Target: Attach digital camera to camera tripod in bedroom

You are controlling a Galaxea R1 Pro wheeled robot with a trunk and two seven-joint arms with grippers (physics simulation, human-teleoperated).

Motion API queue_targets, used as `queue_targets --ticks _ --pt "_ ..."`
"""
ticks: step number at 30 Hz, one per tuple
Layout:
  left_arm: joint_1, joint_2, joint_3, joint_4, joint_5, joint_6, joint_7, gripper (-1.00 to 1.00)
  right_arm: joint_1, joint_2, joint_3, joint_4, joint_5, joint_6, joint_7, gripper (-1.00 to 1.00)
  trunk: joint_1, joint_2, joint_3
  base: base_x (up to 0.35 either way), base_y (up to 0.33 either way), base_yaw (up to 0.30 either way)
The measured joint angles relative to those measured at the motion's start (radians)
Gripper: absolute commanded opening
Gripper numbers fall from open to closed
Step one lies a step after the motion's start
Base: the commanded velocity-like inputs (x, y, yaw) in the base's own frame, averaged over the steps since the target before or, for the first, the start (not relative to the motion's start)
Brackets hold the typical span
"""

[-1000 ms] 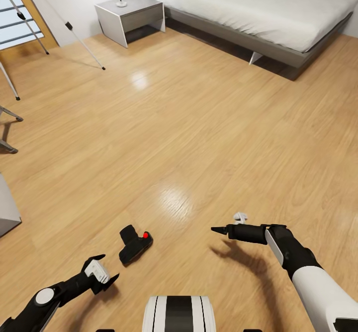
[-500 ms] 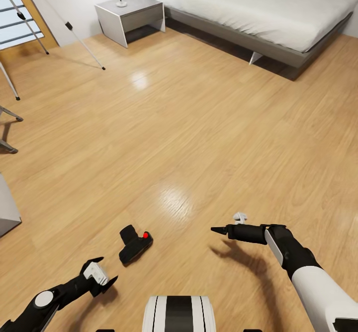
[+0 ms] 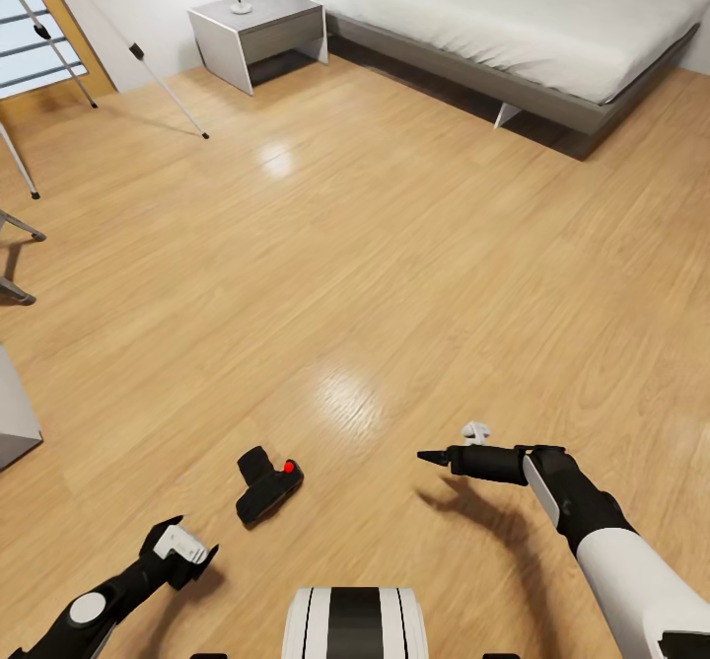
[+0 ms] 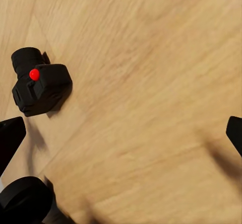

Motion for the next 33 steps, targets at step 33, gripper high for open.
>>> queue_targets --ticks 33 --pt "-0.007 -0.114 -0.003 -0.057 -0.177 0.005 0.049 1.0 0.0 0.001 0.0 0.0 0.001 -0.002 -0.032 1.0 0.0 0.0 0.0 0.0 0.0 0.0"
